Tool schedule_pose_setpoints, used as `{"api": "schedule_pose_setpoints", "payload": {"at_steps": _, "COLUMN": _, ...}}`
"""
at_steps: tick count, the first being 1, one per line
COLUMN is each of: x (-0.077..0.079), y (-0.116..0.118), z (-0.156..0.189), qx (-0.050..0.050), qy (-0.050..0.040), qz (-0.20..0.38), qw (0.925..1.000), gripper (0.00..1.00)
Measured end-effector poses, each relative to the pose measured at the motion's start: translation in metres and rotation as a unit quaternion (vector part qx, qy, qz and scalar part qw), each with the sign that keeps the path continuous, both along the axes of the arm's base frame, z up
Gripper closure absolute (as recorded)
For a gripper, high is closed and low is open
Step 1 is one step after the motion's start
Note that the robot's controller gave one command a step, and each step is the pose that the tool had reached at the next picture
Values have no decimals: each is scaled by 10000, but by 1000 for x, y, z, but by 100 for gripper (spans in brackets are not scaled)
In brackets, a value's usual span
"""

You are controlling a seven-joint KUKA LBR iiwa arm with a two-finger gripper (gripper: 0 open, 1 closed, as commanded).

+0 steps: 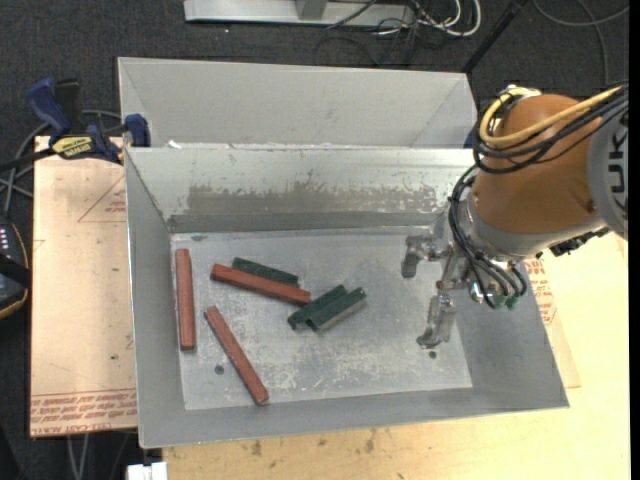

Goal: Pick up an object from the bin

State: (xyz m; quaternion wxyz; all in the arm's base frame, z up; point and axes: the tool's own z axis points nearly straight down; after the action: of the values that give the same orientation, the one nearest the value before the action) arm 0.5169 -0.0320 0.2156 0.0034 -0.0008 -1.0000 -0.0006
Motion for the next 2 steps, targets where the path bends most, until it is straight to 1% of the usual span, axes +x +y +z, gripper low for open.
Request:
{"api": "schedule_pose_setpoints", "payload": {"at_steps": 1, "x": 20, "y": 67, "z": -93, "qx": 13, "qy": -13, "qz": 1034, "qw": 9946, "gripper": 0}}
{"api": "schedule_pose_setpoints", "payload": {"at_steps": 2, "x": 71, "y": 33, "z": -149, "qx": -4, "qy": -45, "qz": 1114, "qw": 9938, "gripper": 0}}
